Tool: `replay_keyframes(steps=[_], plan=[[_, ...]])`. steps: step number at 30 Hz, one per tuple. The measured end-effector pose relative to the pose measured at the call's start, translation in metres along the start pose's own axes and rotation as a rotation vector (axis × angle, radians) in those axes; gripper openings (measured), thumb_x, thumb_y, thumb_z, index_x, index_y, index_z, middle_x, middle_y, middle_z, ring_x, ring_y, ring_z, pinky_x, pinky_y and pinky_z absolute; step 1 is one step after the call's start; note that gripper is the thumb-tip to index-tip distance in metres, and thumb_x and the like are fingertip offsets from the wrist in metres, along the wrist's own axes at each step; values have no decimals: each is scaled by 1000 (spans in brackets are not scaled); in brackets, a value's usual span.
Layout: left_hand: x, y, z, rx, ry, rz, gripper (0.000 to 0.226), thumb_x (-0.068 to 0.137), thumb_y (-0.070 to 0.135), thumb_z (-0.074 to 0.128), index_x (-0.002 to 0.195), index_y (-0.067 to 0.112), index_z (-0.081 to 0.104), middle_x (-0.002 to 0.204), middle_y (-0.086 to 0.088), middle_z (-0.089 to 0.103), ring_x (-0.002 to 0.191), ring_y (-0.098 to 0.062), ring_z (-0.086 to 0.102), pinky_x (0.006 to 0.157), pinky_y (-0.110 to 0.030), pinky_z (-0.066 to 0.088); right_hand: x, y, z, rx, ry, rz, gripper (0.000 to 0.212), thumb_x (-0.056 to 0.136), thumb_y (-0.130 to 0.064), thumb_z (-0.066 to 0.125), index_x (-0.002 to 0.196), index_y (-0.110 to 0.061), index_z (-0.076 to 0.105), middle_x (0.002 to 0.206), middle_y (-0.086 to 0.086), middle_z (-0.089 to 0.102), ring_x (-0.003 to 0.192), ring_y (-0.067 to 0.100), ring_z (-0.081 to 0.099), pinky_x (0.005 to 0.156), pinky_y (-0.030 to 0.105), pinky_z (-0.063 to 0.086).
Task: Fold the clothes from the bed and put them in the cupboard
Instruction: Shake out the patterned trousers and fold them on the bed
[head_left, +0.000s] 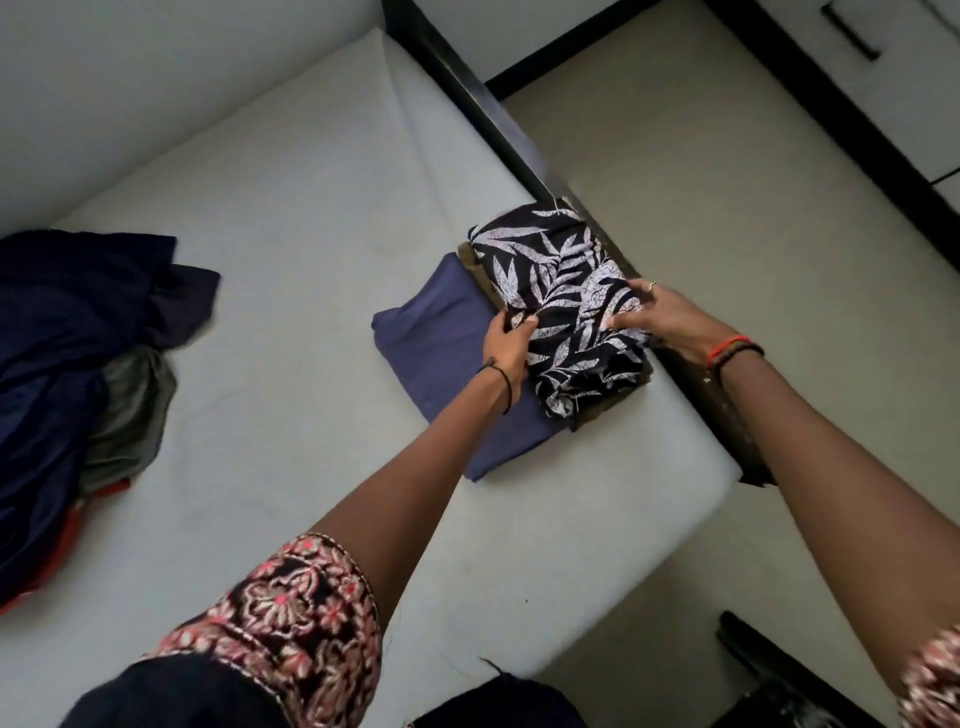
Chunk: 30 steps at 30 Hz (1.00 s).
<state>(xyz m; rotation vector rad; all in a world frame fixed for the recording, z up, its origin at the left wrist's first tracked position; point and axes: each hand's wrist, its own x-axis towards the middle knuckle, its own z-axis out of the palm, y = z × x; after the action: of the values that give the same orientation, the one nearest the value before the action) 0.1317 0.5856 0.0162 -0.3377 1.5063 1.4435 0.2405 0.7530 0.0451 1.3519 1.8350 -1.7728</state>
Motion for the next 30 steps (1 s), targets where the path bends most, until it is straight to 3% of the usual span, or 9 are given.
replay_keyframes(steps=[3, 5, 9, 14, 18, 20, 24, 28, 30], plan=[[5, -9, 6, 109, -23, -91, 39, 93, 21, 58, 129, 12, 48, 125, -9, 61, 95, -22, 59, 65, -29, 50, 6, 11, -1, -23, 111, 33, 66, 81, -18, 74, 138, -23, 41, 118, 8, 57, 100, 20, 57, 80, 36, 47], [1, -13, 12, 99, -42, -113, 38, 93, 21, 58, 128, 11, 47, 122, -10, 61, 93, -22, 59, 66, -31, 50, 7, 15, -2, -5, 119, 49, 59, 85, -15, 69, 137, -26, 42, 118, 7, 54, 102, 21, 55, 84, 42, 47], [-11, -18, 20, -30, -67, -155, 32, 95, 14, 53, 127, 13, 47, 109, -6, 60, 90, -20, 58, 68, -35, 50, 3, 10, -8, 82, 84, 64, 56, 89, -4, 61, 138, -23, 42, 124, -4, 51, 104, 15, 53, 69, 29, 44], [-19, -34, 22, -111, -120, -210, 35, 95, 2, 48, 126, 18, 46, 109, -2, 58, 88, -16, 59, 63, -37, 53, 6, 15, -25, 1, 13, 116, 62, 88, -4, 62, 142, -25, 39, 140, -2, 46, 121, 21, 49, 99, 44, 37], [-11, -50, 22, 171, 18, -130, 31, 91, 1, 53, 121, 11, 52, 115, -12, 61, 107, -31, 60, 89, -49, 52, 9, 22, -2, -220, 152, 82, 51, 87, -1, 64, 134, -11, 46, 123, 2, 53, 107, 25, 55, 78, 30, 49], [-8, -50, 25, 245, 46, -114, 31, 90, 3, 55, 121, 6, 52, 121, -17, 59, 110, -33, 58, 95, -48, 49, 18, 29, 6, -339, 235, 39, 58, 80, -8, 72, 133, -9, 50, 127, 10, 59, 109, 28, 58, 95, 38, 49], [-15, -38, 24, 316, 25, -98, 38, 89, 4, 57, 126, 4, 49, 123, -17, 58, 113, -32, 56, 97, -42, 47, 16, 24, 14, -408, 349, 11, 55, 79, -3, 70, 131, -9, 52, 124, 12, 60, 113, 28, 57, 100, 29, 40], [-18, -28, 8, 343, 26, -56, 42, 88, 0, 56, 129, 3, 47, 123, -16, 59, 97, -21, 55, 82, -30, 46, 10, 13, 22, -589, 461, -25, 58, 80, -8, 65, 134, -13, 48, 126, 23, 53, 116, 38, 51, 102, 40, 40], [-23, -20, -4, 310, 38, -49, 41, 89, 1, 55, 129, 4, 46, 122, -13, 58, 96, -18, 51, 84, -31, 45, 3, 2, 34, -646, 527, -58, 53, 84, -9, 59, 135, -13, 46, 126, 24, 49, 118, 40, 45, 101, 43, 38]])
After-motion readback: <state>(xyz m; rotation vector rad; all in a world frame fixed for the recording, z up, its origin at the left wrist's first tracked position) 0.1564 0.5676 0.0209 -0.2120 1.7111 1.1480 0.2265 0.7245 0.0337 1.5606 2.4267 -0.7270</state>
